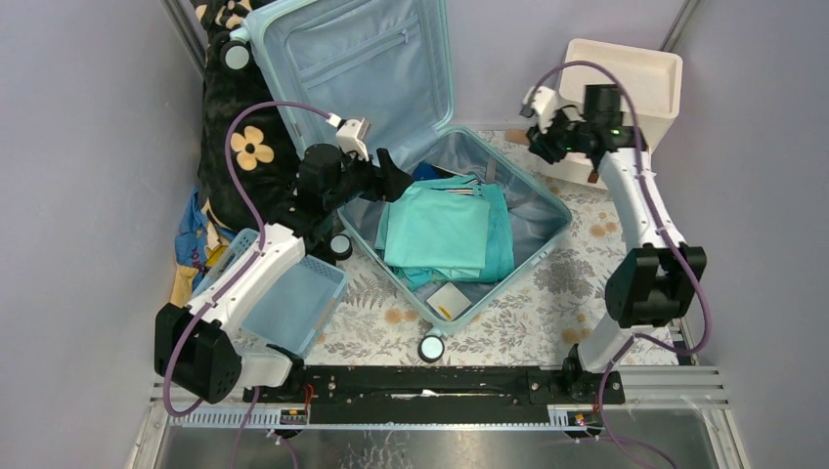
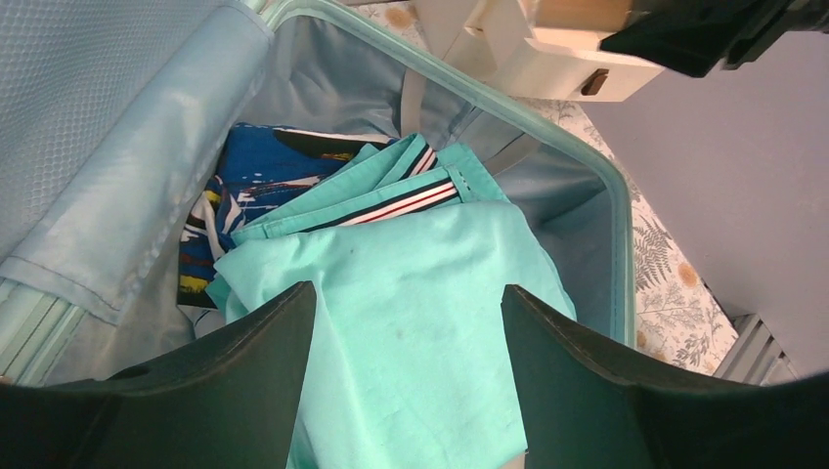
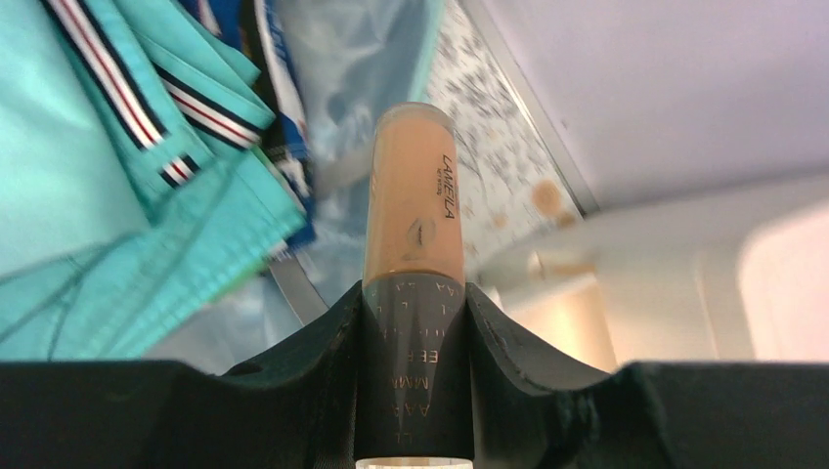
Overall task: Open, take out, and arrange the luggage
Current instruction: Pick up the personal item from the luggage, then place the personal item in the drawer.
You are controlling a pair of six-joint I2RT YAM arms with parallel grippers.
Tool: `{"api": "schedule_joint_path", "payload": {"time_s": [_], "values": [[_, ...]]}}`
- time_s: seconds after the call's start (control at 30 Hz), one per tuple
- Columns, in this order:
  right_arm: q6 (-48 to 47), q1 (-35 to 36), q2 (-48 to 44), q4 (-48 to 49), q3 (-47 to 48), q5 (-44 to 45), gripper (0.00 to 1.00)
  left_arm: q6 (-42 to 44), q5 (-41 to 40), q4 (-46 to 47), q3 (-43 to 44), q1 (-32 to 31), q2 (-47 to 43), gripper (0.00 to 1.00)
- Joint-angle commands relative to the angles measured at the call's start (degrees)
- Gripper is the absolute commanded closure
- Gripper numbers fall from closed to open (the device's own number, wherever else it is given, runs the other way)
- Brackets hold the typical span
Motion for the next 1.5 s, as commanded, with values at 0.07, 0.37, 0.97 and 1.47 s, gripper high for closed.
{"api": "schedule_joint_path", "payload": {"time_s": [0.07,0.37,0.97,1.47], "values": [[0.7,-11.0,-6.9,-2.4,-1.9,-3.4,1.00,-2.7,2.6,8.1,-2.3,0.4,-0.5,0.23],[-7.4,-18.1,-1.1,-3.9,0.0,0.3,0.99,-3.2,5.7,9.6,-1.8,0.4,1.3,0.23],[-5.9,-18.1,13.9,0.3,9.6,6.0,0.32,-4.8,4.5,9.0,-5.3,0.4,-2.5,0.23],[3.3,-19.5,3.3,-9.4,8.7,-10.7,0.20,-4.0,4.7,8.1,-1.8,0.4,-0.8,0.23]]}}
